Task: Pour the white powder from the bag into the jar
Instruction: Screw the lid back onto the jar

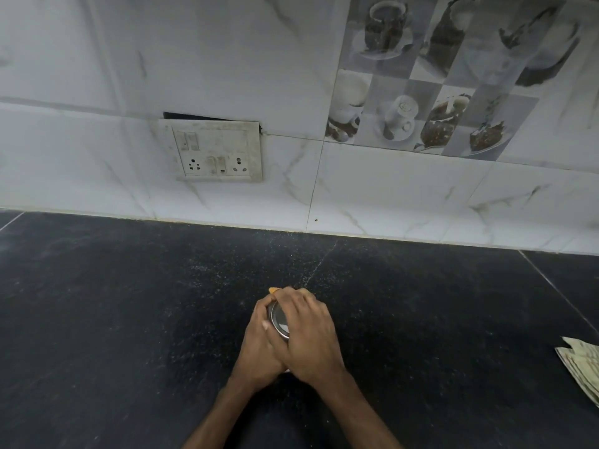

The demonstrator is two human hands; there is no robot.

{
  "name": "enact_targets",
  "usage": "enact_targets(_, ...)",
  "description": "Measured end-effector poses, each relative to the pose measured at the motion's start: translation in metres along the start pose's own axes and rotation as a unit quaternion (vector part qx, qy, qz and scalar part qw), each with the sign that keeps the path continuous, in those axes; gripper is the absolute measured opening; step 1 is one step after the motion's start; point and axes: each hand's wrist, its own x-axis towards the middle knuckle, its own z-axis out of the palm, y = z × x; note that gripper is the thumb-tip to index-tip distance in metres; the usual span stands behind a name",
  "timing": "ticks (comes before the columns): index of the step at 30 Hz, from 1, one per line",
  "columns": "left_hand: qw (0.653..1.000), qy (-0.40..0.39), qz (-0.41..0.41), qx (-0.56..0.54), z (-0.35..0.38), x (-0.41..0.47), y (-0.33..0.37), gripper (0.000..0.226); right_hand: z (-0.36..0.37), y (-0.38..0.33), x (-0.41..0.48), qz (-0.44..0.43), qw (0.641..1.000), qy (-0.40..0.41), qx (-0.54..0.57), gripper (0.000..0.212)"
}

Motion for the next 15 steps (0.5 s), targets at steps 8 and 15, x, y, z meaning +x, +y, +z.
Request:
enact_targets(8,1.000,-0.021,-0.004,-0.020,-0.002,-0.001,-0.002,0.105,0.000,-0.006,-0.001,0.067,0.996,0.030,0.060,0.069)
enact_targets(15,0.994,-0.110,0.005,0.028,-0.021,-0.001,-0.002,0.124,-0.021,0.021,-0.018,0.163,0.949,-0.101,0.248,0.131)
